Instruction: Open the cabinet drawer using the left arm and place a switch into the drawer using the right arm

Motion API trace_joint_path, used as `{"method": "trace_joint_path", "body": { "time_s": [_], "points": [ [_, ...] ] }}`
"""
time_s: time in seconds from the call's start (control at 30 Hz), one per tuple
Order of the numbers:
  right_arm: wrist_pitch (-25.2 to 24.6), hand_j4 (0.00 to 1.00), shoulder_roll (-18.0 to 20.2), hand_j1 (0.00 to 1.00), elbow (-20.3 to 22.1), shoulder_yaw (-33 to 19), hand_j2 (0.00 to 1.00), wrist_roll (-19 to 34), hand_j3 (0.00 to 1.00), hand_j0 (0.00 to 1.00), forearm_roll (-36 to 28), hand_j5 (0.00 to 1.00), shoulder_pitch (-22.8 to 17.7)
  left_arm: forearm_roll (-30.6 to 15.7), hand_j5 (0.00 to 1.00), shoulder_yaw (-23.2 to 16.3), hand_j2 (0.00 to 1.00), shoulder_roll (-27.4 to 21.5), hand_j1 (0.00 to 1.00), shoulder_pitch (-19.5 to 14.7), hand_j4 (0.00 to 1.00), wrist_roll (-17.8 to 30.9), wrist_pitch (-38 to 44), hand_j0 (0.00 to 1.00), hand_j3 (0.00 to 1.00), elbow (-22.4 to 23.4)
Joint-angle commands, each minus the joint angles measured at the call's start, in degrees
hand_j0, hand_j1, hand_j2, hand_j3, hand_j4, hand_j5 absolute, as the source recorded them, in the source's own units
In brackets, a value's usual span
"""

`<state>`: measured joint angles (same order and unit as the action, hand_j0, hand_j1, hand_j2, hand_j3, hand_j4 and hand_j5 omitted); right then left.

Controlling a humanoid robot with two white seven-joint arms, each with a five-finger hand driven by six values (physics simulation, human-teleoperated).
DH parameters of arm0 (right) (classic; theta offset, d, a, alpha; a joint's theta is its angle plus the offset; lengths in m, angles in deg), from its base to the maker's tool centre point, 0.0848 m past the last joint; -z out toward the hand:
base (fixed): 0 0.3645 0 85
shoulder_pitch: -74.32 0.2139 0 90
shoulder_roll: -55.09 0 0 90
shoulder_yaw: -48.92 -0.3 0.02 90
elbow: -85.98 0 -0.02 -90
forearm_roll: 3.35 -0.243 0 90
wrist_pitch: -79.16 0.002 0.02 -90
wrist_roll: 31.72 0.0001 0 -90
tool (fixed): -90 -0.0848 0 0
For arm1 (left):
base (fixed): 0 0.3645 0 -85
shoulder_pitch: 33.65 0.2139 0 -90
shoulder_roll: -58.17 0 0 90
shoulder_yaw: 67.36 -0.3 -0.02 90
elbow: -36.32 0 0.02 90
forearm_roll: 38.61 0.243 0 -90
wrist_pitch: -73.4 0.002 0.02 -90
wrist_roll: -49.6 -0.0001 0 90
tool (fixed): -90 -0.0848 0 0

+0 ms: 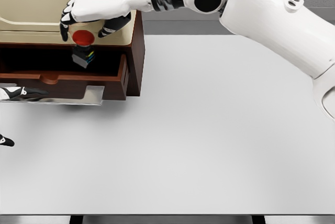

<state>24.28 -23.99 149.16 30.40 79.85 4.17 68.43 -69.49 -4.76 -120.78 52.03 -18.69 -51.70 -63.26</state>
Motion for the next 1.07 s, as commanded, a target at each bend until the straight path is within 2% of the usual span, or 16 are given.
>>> {"method": "trace_joint_path", "body": {
  "time_s": [0.0, 0.17, 0.27, 0.3, 0.33, 0.37, 0.43, 0.47, 0.57, 0.6, 0.63, 0.7, 0.77, 0.83, 0.93, 1.03],
  "points": [
    [-0.1, 0.82, 0.0, 0.82, -0.1, -0.1, 0.82, 0.0, 0.82, 0.82, -0.3, 0.82, 0.0, -0.4, 1.00, 0.1, 1.00, 0.2, 1.00, 0.0, 1.00, 0.0, 0.1, 1.00, 1.00, 0.0],
    [-0.1, 0.83, -1.0, 0.83, -1.1, -2.5, 0.83, 0.0, 0.83, 0.83, 1.6, 0.83, -1.4, -0.4, 1.00, 0.1, 1.00, 0.4, 1.00, -0.1, 1.00, 0.0, 0.1, 1.00, 1.00, -0.1],
    [-0.1, 0.82, -0.9, 0.82, 0.5, -2.8, 0.82, -0.2, 0.82, 0.82, 1.6, 0.82, -1.4, -0.4, 1.00, 0.2, 1.00, 0.7, 1.00, -0.1, 1.00, 0.0, 0.1, 1.00, 1.00, -0.3],
    [-0.1, 0.82, -0.4, 0.82, 3.4, -2.9, 0.82, -0.5, 0.82, 0.82, 1.6, 0.82, -1.5, -0.4, 1.00, 0.4, 1.00, 1.1, 1.00, -0.2, 1.00, 0.1, 0.1, 1.00, 1.00, -0.3],
    [-0.1, 0.82, 2.7, 0.82, 8.4, -3.1, 0.82, -0.8, 0.82, 0.82, 1.4, 0.82, -1.3, -0.3, 1.00, 0.4, 1.00, 1.5, 1.00, -0.2, 1.00, 0.1, 0.1, 1.00, 1.00, -0.7],
    [-0.1, 0.84, 7.4, 0.84, 15.1, -3.1, 0.84, -2.1, 0.84, 0.84, 1.0, 0.84, -0.6, -0.2, 1.00, 0.4, 1.00, 1.9, 1.00, -0.3, 1.00, 0.2, 0.1, 1.00, 1.00, -1.0],
    [-0.1, 1.00, 18.9, 1.00, 21.3, -2.9, 1.00, -8.7, 1.00, 1.00, 1.0, 1.00, -0.3, -0.2, 1.00, 0.9, 1.00, 3.1, 1.00, -0.8, 1.00, 0.2, 0.1, 1.00, 1.00, -1.1],
    [-0.1, 1.00, 27.1, 1.00, 26.2, -3.0, 1.00, -10.1, 1.00, 1.00, 1.0, 1.00, -0.2, -0.2, 1.00, 0.9, 1.00, 3.2, 1.00, -1.0, 1.00, 0.3, 0.1, 1.00, 1.00, -1.2],
    [-0.1, 1.00, 46.5, 1.00, 27.7, -2.8, 1.00, -13.4, 1.00, 1.00, 0.9, 1.00, -4.7, -0.1, 1.00, 2.0, 1.00, 3.3, 1.00, -1.0, 1.00, 0.3, 0.1, 1.00, 1.00, -1.3],
    [-0.1, 1.00, 51.6, 1.00, 29.9, -2.7, 1.00, -14.6, 1.00, 1.00, 0.9, 1.00, -5.3, -0.1, 1.00, 2.1, 1.00, 4.3, 1.00, -1.1, 1.00, 0.3, 0.1, 1.00, 1.00, -1.3],
    [-0.1, 1.00, 54.1, 1.00, 31.6, -2.4, 1.00, -14.6, 1.00, 1.00, 1.0, 1.00, -7.0, -0.1, 1.00, 1.8, 1.00, 5.9, 1.00, -3.2, 1.00, 0.6, 0.1, 1.00, 1.00, -1.3],
    [-0.1, 1.00, 55.3, 1.00, 31.6, -2.5, 1.00, -14.6, 1.00, 1.00, 1.0, 1.00, -10.2, 0.0, 1.00, 1.8, 1.00, 8.1, 1.00, -4.4, 1.00, 0.7, 0.1, 1.00, 1.00, -1.3],
    [-0.1, 1.00, 54.6, 1.00, 31.9, -1.9, 1.00, -14.5, 1.00, 1.00, 1.0, 1.00, -9.9, 0.1, 1.00, 1.9, 1.00, 9.1, 1.00, -6.6, 1.00, 0.8, 0.1, 1.00, 1.00, -1.3],
    [-0.1, 1.00, 54.2, 1.00, 32.2, 0.1, 1.00, -13.9, 1.00, 1.00, 1.1, 1.00, -9.8, 0.3, 1.00, 1.9, 1.00, 10.1, 1.00, -7.4, 1.00, 0.8, 0.1, 1.00, 1.00, -1.3],
    [-0.1, 1.00, 51.3, 1.00, 32.1, 2.3, 1.00, -11.4, 1.00, 1.00, 1.3, 1.00, -9.7, 5.5, 1.00, 1.8, 1.00, 17.2, 1.00, -10.9, 1.00, 0.8, 0.1, 1.00, 1.00, -1.4],
    [-0.1, 1.00, 51.1, 1.00, 32.0, 2.5, 1.00, -11.4, 1.00, 1.00, 1.3, 1.00, -9.6, 7.6, 1.00, 1.8, 1.00, 19.2, 1.00, -13.0, 1.00, 0.8, 0.1, 1.00, 1.00, -1.4]
  ]
}}
